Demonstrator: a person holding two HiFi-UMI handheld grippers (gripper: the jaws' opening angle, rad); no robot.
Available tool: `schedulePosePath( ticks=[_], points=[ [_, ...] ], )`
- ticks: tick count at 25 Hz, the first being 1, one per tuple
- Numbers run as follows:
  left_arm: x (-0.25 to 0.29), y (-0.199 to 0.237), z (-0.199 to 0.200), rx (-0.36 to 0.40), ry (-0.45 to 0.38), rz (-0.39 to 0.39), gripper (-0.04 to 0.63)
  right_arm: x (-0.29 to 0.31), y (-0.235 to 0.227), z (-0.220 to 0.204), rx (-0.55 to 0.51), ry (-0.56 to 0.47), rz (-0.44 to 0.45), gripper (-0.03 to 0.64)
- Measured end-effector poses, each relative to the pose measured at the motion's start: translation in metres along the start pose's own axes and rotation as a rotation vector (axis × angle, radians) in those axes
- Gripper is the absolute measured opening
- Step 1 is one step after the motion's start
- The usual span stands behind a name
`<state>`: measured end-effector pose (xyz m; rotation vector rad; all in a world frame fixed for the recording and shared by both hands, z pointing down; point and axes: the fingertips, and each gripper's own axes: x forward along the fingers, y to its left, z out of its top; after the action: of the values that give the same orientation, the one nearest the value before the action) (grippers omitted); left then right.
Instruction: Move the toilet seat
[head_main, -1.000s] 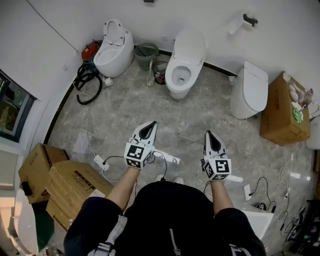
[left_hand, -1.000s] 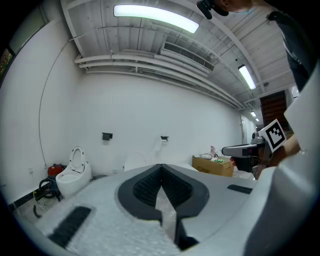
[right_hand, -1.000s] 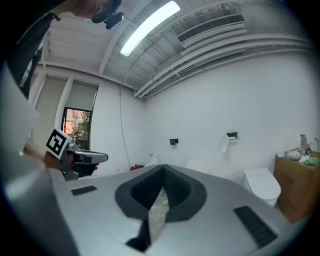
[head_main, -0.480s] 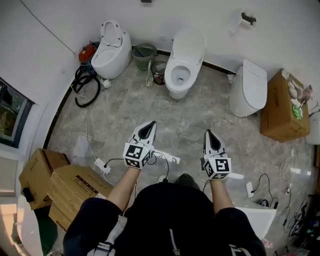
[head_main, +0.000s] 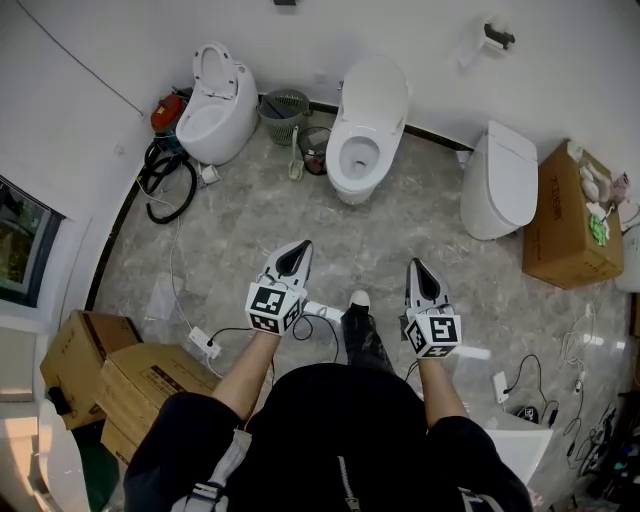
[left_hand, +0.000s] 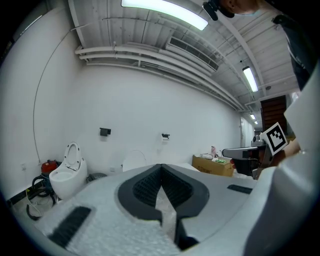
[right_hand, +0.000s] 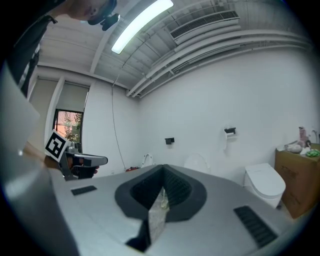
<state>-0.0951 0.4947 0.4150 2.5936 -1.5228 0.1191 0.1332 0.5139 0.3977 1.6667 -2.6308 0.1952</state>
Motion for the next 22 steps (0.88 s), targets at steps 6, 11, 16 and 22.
schedulePosePath(
  ticks=[6,11,16,22],
  points=[
    [0.078,0.035,0.019,0.004,-0.003,0.038,0.008,0.085,-0.046,0.01,0.006,-0.004,0.046,0.003],
    [0.146,0.065,0.042,0.006,-0.007,0.086,0.008,0.16,-0.091,0.03,0.006,-0.008,0.085,0.003],
    [0.187,0.093,0.05,0.0,-0.012,0.132,0.008,0.221,-0.117,0.034,-0.032,0.006,0.125,0.003],
    [0.216,0.126,0.048,-0.012,0.006,0.161,0.008,0.266,-0.129,0.036,-0.025,0.013,0.144,0.003]
  ],
)
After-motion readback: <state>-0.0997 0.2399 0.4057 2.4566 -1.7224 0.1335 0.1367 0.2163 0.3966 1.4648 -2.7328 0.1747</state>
